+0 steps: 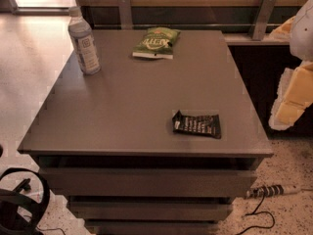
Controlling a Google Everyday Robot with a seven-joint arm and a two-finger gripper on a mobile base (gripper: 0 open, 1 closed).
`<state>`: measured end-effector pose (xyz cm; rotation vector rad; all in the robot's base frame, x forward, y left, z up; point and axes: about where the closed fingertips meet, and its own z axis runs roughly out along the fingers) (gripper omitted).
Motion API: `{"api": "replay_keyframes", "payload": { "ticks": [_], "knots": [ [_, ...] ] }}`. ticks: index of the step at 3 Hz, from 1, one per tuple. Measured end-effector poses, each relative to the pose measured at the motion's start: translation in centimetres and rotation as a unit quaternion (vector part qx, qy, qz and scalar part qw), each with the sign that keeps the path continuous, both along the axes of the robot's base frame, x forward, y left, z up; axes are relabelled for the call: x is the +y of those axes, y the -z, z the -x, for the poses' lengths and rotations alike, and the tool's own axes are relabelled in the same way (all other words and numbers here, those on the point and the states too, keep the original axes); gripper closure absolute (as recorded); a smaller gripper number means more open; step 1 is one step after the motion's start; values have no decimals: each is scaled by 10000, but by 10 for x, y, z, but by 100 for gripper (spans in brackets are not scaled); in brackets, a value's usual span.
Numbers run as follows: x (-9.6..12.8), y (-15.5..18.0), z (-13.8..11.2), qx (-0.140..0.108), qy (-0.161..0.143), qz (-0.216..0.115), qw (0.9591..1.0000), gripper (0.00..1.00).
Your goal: Move rxbar chocolate near blue plastic bottle
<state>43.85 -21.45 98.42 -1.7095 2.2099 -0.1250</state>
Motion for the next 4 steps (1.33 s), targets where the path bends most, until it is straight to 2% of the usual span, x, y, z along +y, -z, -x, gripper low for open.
{"api": "replay_keyframes", "payload": {
  "ticks": [1, 2, 3, 4],
  "knots": [
    [0, 0, 0, -1, 0, 0, 10000, 0],
    [1, 15, -7, 9, 12, -280, 9996, 0],
    [9, 50, -18, 37, 18, -805, 9967, 0],
    [18, 78, -22, 42, 38, -1271, 9919, 0]
  ]
}}
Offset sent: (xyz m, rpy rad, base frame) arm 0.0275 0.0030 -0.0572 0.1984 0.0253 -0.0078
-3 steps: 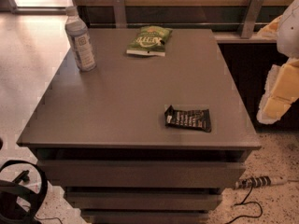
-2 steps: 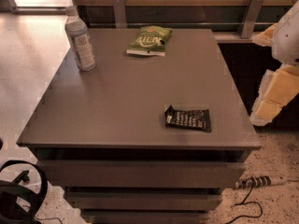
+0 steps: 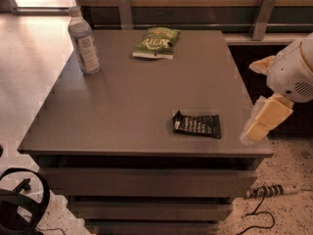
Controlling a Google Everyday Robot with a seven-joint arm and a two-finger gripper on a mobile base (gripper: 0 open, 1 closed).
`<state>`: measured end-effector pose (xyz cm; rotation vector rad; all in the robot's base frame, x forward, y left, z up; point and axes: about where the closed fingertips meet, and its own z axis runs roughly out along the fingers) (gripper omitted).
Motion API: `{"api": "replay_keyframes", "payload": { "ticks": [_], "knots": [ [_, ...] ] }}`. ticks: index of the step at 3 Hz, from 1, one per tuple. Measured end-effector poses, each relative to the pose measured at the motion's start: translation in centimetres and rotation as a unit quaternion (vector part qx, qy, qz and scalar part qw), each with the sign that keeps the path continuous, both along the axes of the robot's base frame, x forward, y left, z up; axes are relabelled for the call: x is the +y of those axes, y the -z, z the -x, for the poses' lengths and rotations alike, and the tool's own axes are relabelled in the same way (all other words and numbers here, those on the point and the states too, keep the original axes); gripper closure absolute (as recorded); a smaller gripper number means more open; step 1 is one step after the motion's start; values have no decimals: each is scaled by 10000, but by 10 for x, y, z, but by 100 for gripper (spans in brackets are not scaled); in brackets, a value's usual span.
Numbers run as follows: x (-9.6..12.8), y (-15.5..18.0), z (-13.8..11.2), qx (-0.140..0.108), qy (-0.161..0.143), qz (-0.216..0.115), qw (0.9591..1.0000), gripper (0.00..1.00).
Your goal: Move rxbar chocolate near blue plastic bottle
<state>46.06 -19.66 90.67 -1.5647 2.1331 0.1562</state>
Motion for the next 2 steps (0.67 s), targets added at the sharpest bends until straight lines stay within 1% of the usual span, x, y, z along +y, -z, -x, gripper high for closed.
{"api": "replay_keyframes", "payload": {
  "ticks": [1, 2],
  "knots": [
    [13, 25, -3, -8, 33, -464, 9989, 0],
    [28, 45, -10, -36, 53, -890, 9960, 0]
  ]
}}
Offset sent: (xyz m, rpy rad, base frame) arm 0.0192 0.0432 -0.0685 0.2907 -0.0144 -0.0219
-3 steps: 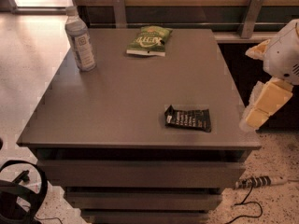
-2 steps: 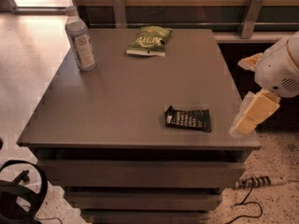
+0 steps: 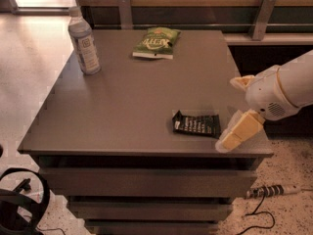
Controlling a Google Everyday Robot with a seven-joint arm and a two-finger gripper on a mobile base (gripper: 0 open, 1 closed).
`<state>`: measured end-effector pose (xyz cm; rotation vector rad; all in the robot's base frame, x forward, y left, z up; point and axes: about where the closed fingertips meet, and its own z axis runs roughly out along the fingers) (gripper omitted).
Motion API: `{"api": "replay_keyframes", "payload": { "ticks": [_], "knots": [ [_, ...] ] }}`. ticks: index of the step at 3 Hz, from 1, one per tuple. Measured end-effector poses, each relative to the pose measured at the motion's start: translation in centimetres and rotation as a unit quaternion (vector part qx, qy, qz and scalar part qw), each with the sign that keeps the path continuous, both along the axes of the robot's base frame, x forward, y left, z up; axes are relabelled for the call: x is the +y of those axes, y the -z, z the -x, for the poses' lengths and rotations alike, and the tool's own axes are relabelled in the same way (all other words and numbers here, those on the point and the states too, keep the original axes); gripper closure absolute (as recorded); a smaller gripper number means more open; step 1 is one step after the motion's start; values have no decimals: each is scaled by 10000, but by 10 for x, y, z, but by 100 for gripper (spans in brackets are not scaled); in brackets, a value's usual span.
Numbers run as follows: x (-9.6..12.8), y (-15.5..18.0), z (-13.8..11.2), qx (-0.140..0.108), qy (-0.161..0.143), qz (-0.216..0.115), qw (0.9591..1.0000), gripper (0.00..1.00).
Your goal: Move rxbar chocolate near blue plastic bottle
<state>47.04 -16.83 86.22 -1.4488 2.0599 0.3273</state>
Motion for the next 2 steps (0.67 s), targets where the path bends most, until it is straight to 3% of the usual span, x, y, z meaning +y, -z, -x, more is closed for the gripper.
{"api": "replay_keyframes", "payload": {
  "ticks": [2],
  "knots": [
    [23, 28, -7, -20, 62, -647, 9979, 0]
  ]
}}
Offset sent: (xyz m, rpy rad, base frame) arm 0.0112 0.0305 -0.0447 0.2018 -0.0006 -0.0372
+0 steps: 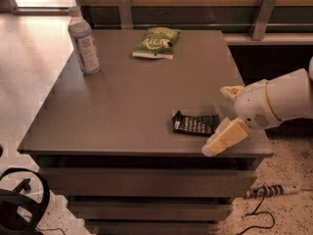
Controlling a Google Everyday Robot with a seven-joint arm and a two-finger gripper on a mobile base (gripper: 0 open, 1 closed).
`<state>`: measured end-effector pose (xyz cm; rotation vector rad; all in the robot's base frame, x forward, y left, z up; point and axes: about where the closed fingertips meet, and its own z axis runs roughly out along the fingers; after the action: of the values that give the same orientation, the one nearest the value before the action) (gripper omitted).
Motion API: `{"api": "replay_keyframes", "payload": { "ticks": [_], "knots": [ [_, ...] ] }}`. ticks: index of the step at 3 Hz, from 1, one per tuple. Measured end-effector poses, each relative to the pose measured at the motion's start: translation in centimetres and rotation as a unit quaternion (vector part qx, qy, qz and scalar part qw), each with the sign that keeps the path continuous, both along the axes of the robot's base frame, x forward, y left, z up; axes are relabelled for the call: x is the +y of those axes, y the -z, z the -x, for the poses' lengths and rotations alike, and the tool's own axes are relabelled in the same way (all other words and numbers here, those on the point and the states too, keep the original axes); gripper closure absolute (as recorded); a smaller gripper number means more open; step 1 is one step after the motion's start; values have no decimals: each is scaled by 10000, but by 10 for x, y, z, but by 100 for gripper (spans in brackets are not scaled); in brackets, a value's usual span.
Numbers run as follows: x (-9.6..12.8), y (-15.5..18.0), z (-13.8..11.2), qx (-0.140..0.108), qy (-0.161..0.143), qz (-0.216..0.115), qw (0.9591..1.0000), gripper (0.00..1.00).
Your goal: Move rxbar chocolate near blue plastic bottle
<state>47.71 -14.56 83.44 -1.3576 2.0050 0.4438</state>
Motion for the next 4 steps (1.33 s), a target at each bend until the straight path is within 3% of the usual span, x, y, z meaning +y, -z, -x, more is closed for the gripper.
{"api": "replay_keyframes", "payload": {
  "ticks": [4],
  "knots": [
    [28, 24, -26, -39, 6, -629, 9980, 0]
  ]
}}
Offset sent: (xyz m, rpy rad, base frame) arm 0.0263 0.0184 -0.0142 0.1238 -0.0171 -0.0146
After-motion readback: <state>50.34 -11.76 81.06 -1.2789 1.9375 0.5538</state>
